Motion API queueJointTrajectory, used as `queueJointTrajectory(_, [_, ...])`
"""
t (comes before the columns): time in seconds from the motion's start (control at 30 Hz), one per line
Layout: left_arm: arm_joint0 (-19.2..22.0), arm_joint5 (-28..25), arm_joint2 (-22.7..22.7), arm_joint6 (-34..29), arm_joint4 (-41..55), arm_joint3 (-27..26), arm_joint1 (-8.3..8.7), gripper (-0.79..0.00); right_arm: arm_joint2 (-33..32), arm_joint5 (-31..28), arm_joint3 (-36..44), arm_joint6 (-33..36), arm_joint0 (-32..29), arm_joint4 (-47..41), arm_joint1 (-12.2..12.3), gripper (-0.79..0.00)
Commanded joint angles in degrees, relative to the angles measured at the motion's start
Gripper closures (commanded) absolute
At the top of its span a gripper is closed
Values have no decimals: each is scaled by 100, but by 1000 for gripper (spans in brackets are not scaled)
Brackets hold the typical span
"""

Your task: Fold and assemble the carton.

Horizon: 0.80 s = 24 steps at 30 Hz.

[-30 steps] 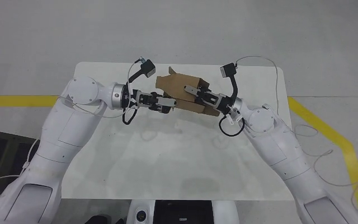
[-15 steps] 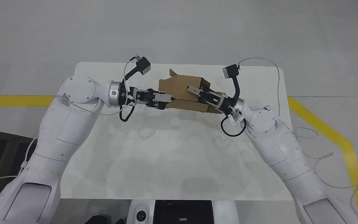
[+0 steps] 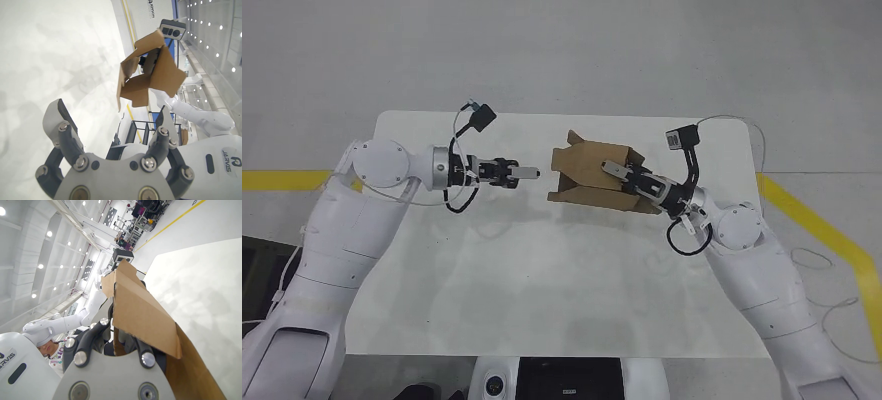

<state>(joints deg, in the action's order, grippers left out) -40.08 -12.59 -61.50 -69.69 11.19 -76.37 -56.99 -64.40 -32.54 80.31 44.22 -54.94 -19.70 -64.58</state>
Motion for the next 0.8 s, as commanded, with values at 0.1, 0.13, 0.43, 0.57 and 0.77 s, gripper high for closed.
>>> queueJointTrajectory(0.1, [-24, -41, 132, 136, -491, -62, 0, -785, -97, 18, 232, 148, -121, -195, 18, 0])
queueJointTrajectory(0.13, [-21, -52, 165, 164, -590, -78, -2, -785, -90, 18, 277, 159, -136, -248, 14, 0])
queueJointTrajectory(0.43, [34, -10, 345, 233, -687, -142, -48, -785, 73, 39, 417, 182, -153, -359, -42, 0])
queueJointTrajectory(0.57, [87, -15, 379, 193, -598, -138, -66, -785, 174, 19, 414, 146, -112, -345, -79, 0])
queueJointTrajectory(0.77, [150, -15, 408, 167, -439, -112, -91, -785, 323, -2, 404, 211, -17, -396, -133, 0])
